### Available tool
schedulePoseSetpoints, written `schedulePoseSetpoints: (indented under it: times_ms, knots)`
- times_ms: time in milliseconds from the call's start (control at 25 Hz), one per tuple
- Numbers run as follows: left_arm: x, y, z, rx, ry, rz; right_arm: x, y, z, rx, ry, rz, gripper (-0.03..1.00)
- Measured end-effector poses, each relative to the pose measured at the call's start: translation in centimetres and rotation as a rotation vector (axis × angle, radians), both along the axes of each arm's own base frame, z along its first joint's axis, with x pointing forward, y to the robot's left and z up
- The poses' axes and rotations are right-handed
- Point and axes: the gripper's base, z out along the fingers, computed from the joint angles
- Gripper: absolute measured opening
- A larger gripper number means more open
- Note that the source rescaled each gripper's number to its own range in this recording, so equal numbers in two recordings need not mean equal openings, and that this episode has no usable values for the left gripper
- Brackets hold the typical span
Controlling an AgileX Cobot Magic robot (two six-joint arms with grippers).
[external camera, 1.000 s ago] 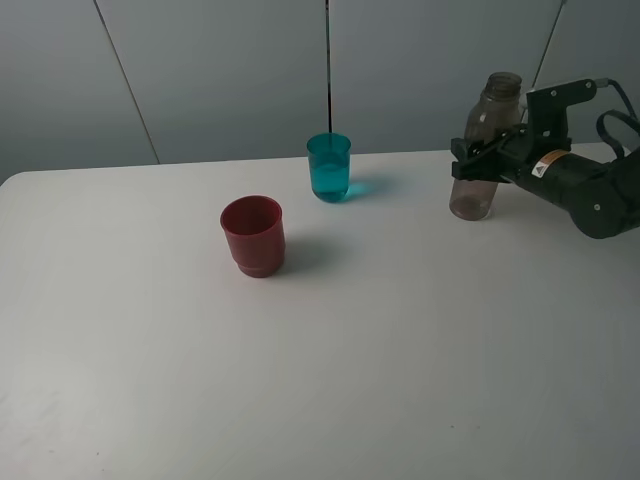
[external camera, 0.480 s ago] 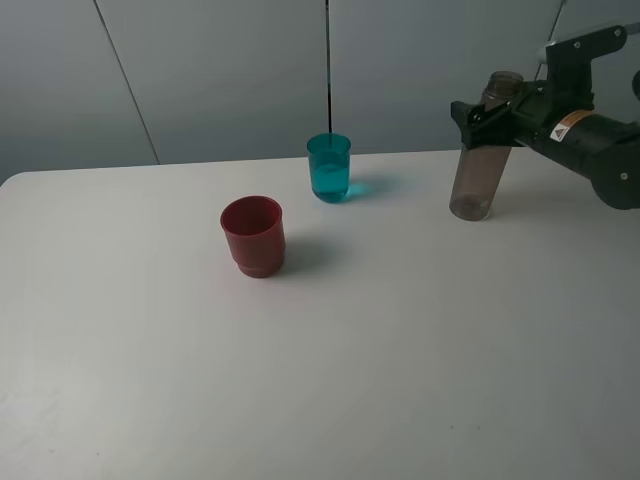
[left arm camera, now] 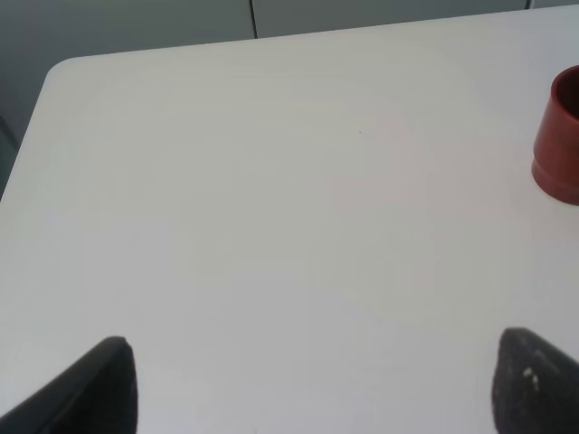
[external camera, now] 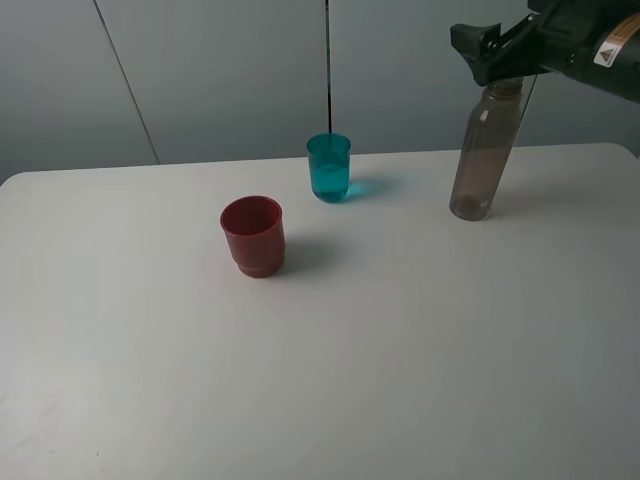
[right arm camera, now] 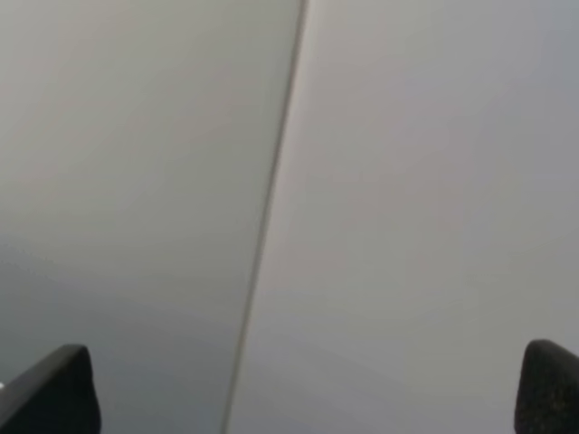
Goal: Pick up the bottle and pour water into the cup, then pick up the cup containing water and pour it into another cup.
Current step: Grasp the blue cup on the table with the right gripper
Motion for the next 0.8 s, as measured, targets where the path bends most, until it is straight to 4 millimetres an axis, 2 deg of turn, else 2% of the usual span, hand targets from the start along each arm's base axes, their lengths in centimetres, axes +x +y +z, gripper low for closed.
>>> schedulePoseSetpoints:
  times_ms: [160,320,520,800]
  knots:
    - [0.0,0.0,0.0,0.000,0.000,0.000,-1.0,3.6,0.6,0.072,0.009,0.094,1.00]
    - [0.0,0.0,0.0,0.000,0.000,0.000,-1.4,7.2,-0.7,0.065,0.019,0.136,1.00]
    - [0.0,0.0,0.0,0.000,0.000,0.000,-1.0,10.8,-4.7,0.045,0.085,0.184,1.00]
    - [0.0,0.0,0.0,0.000,0.000,0.000,0.5,11.7,-11.6,0.041,0.278,0.163,1.00]
